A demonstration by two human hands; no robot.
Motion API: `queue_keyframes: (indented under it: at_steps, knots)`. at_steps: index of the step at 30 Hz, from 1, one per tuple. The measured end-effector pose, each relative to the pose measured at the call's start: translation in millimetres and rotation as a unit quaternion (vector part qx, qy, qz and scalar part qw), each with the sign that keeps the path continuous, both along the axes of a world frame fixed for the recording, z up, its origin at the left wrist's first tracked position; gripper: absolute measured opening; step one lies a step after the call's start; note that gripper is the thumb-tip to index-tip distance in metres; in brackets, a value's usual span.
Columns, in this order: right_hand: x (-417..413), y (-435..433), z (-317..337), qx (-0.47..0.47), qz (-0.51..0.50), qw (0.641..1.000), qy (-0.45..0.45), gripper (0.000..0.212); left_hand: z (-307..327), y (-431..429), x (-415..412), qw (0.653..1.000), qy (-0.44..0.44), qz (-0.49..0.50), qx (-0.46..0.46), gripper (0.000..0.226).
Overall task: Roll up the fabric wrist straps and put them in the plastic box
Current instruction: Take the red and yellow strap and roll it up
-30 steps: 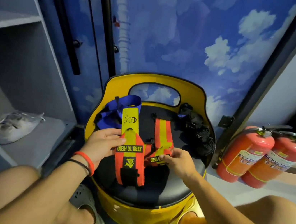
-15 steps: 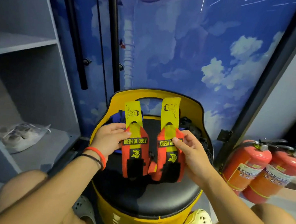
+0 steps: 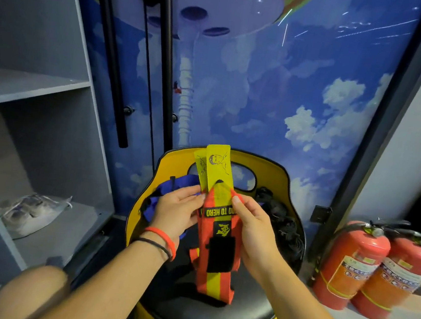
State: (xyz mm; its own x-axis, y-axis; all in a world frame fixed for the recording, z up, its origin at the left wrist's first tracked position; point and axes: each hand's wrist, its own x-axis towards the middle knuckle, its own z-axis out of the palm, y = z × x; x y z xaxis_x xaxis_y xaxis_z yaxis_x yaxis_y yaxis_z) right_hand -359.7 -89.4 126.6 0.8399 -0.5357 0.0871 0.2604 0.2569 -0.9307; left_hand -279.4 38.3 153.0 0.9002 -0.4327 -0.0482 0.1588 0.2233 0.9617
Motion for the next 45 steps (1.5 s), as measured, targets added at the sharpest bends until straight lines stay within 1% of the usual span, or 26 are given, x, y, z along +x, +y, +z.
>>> queue_keyframes:
  at_steps: [5, 12, 15, 19, 22, 24, 26, 27, 28, 30, 31, 32, 33, 35, 36, 38, 40, 42, 43, 45]
  knots:
    - [-1, -1, 0, -0.015, 0.008, 1.0, 0.01, 0.017, 4, 1, 0, 1.0, -0.014, -0.014, 0.0, 0.018]
    - [4, 7, 2, -0.041, -0.053, 0.997, 0.029, 0.017, 5, -3, -3, 0.999, -0.044, -0.008, 0.017, 0.019]
    - [7, 8, 5, -0.075, -0.083, 0.993, 0.045, 0.019, 6, -3, -3, 0.997, -0.065, -0.011, 0.031, 0.025]
    - [9, 11, 14, -0.118, -0.118, 0.985, 0.05, 0.024, 6, -6, -4, 0.992, -0.11, -0.014, 0.06, 0.05]
    - [11, 10, 19, -0.155, -0.152, 0.975, 0.046, 0.022, 10, -10, -6, 0.987, -0.142, 0.014, 0.074, 0.051]
    - [12, 7, 24, -0.164, -0.173, 0.97, 0.041, 0.019, 12, -14, -3, 0.986, -0.145, 0.029, 0.082, 0.048]
    - [15, 5, 29, -0.176, -0.178, 0.968, 0.037, 0.029, 14, -17, 0, 0.989, -0.124, 0.038, 0.077, 0.047]
    - [16, 5, 32, -0.222, -0.193, 0.955, 0.041, 0.028, 16, -18, 1, 0.99, -0.113, 0.046, 0.076, 0.046]
    - [18, 5, 33, -0.292, -0.22, 0.93, 0.045, 0.025, 18, -20, 2, 0.991, -0.102, 0.058, 0.071, 0.046]
    - [20, 7, 35, -0.433, -0.264, 0.861, 0.036, 0.017, 21, -24, 5, 0.992, -0.075, 0.09, 0.054, 0.044]
    - [20, 9, 35, -0.484, -0.258, 0.836, 0.031, 0.014, 23, -25, 7, 0.991, -0.061, 0.106, 0.046, 0.042]
    - [19, 13, 35, -0.52, -0.236, 0.821, 0.03, 0.019, 24, -26, 9, 0.992, -0.048, 0.115, 0.034, 0.04]
    - [18, 17, 33, -0.54, -0.206, 0.816, 0.034, 0.029, 26, -27, 10, 0.992, -0.038, 0.116, 0.022, 0.037]
    - [16, 22, 32, -0.541, -0.176, 0.822, 0.038, 0.043, 28, -27, 8, 0.995, -0.025, 0.099, -0.003, 0.03]
    - [15, 22, 34, -0.535, -0.182, 0.825, 0.03, 0.044, 28, -26, 7, 0.996, -0.021, 0.086, -0.014, 0.028]
    - [15, 22, 36, -0.525, -0.209, 0.825, 0.019, 0.038, 31, -25, 4, 0.997, -0.032, 0.063, -0.025, 0.026]
    - [16, 21, 38, -0.511, -0.238, 0.826, 0.023, 0.029, 32, -24, 0, 0.997, -0.055, 0.043, -0.024, 0.018]
    - [19, 19, 37, -0.496, -0.251, 0.83, 0.035, 0.02, 32, -24, 1, 0.997, -0.069, 0.03, -0.024, 0.024]
    - [20, 17, 36, -0.488, -0.252, 0.835, 0.039, 0.016, 33, -23, 2, 0.996, -0.077, 0.03, -0.02, 0.025]
    - [22, 12, 35, -0.45, -0.255, 0.855, 0.027, 0.011, 32, -22, 9, 0.993, -0.112, 0.037, 0.0, 0.022]
